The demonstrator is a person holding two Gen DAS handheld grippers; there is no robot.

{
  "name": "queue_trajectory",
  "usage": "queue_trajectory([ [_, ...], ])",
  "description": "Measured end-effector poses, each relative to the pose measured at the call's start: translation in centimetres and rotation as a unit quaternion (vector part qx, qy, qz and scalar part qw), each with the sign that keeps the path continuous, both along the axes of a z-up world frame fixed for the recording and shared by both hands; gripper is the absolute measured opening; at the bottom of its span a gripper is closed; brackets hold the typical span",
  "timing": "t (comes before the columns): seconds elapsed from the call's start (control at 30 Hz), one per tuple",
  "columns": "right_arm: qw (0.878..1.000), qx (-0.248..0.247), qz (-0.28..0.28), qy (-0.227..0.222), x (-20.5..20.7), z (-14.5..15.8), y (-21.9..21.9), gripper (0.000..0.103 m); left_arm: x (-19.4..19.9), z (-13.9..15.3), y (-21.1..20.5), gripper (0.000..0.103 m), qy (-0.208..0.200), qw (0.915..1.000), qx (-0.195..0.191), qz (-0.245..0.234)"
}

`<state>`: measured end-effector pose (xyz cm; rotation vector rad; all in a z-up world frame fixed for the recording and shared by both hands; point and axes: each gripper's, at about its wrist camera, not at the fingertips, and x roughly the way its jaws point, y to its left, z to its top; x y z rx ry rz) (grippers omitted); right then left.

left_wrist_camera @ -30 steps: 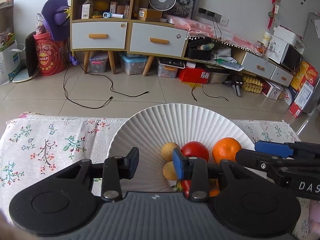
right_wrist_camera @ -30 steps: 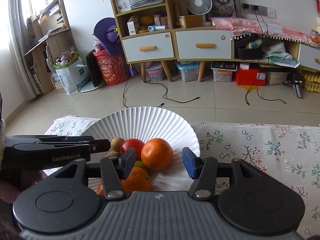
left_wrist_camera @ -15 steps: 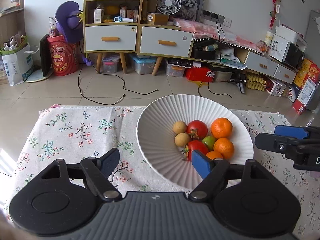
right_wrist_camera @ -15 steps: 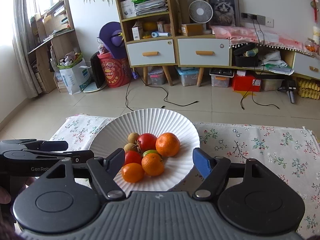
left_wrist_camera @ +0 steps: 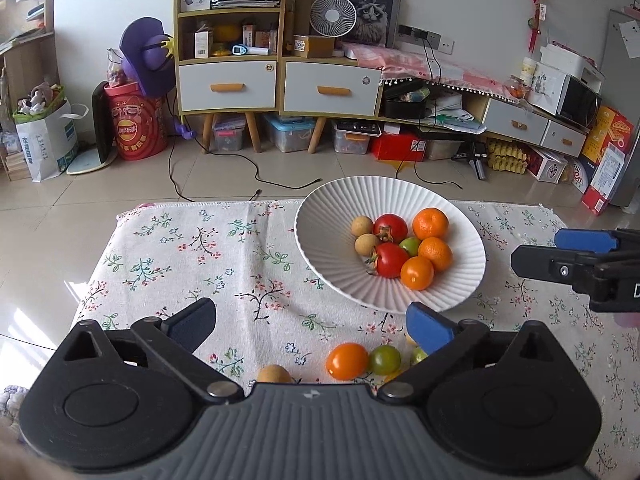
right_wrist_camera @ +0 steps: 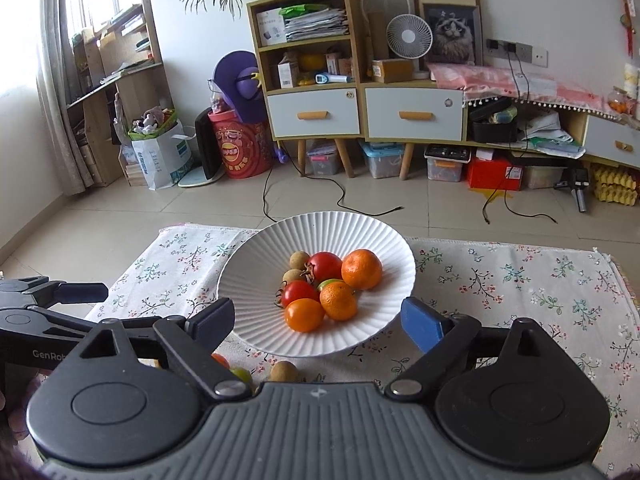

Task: Organize fruits
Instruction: 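Withdraw both tools from the bowl toward the remaining fruits, then grasp a small brown fruit with the left tool while the right tool grasps a green lime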

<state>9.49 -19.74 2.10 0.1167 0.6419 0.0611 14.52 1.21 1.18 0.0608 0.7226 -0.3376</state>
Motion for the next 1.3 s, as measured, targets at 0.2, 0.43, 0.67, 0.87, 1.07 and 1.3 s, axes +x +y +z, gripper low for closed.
queue_trajectory([
  [0.2, 1.000, -0.007, 0.012, 0.000, -1.3, -0.9, 0.5, 0.095, -1.1, -1.2, 1.1, 0.098, 0.008, 1.0000, 0.004, 0.001],
  [0.43, 0.999, -0.020, 0.026, -0.004, -2.7, -1.5, 1.0, 0.098, -2.6, -2.0, 1.9, 0.098, 0.005, 0.9999, 0.009, -0.011],
  [0.67, 0.999, -0.028, 0.032, 0.006, -3.4, -2.5, 1.4, 0.099, -3.5, -3.0, 2.6, 0.098, 0.006, 0.9996, 0.016, -0.023],
  [0.87, 0.999, -0.034, 0.036, 0.017, -3.2, -3.2, 1.8, 0.099, -3.4, -4.3, 3.1, 0.098, 0.014, 0.9995, 0.021, -0.020],
  [1.07, 0.997, -0.047, 0.046, 0.050, -2.7, -5.6, 2.2, 0.093, -3.3, -6.3, 3.2, 0.098, 0.024, 0.9991, 0.030, -0.018],
  [1.3, 0.995, -0.063, 0.044, 0.071, -2.1, -6.9, 2.4, 0.077, -2.9, -7.4, 2.7, 0.094, 0.021, 0.9991, 0.029, -0.023],
])
